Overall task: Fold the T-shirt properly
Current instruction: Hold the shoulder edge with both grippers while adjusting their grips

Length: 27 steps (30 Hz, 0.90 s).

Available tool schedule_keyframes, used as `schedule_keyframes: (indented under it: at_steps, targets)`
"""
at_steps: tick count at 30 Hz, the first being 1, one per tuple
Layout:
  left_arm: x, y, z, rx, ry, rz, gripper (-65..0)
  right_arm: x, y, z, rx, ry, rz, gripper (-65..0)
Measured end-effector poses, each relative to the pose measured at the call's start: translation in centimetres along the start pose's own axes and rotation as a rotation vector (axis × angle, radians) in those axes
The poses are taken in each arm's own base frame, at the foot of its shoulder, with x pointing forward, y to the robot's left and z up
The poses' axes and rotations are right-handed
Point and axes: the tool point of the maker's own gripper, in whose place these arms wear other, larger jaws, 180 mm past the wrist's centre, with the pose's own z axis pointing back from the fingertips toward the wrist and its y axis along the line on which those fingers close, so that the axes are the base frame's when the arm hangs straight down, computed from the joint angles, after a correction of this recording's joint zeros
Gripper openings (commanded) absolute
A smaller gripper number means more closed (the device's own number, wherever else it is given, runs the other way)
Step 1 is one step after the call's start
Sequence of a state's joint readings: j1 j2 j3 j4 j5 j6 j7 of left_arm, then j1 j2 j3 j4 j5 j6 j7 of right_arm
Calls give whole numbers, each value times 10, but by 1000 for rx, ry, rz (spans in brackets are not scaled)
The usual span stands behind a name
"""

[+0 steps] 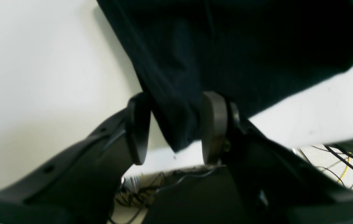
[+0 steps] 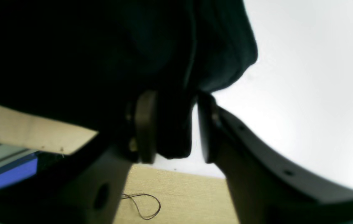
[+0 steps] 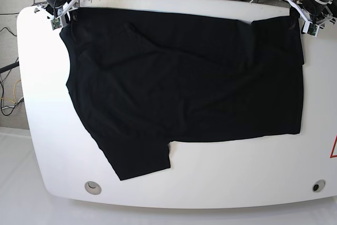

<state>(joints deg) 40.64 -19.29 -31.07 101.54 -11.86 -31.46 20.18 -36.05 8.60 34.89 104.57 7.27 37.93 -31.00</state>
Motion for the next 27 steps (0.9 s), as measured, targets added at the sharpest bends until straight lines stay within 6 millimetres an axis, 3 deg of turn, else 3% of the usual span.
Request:
schedule_keyframes:
  at_steps: [3,5,9,15,19,24,27]
  targets:
    - [9,5,-3,13,-24,-2,-398,2,0,1,-1,-3,3,-368]
    - [17,9,-5,23,-40,-6,-333,3,0,1,-2,-2,5,-334]
    - [26,21,-12,60,-23,-12,-283,5,-1,1,-10,3,23,-324]
    - [40,27,-14,75,-61,-8,-265,13,-3,0,-20,-17,26,-311]
    - [37,24,-11,69,-56,-14,-373,12,-3,1,-22,-8,43,-398]
    - [33,15,-8,44,-65,-11,-644,8,0,1,-19,9,52,-638]
    - [25,12,-8,36,-36,-6,-650,7,3,0,-10,8,50,-650]
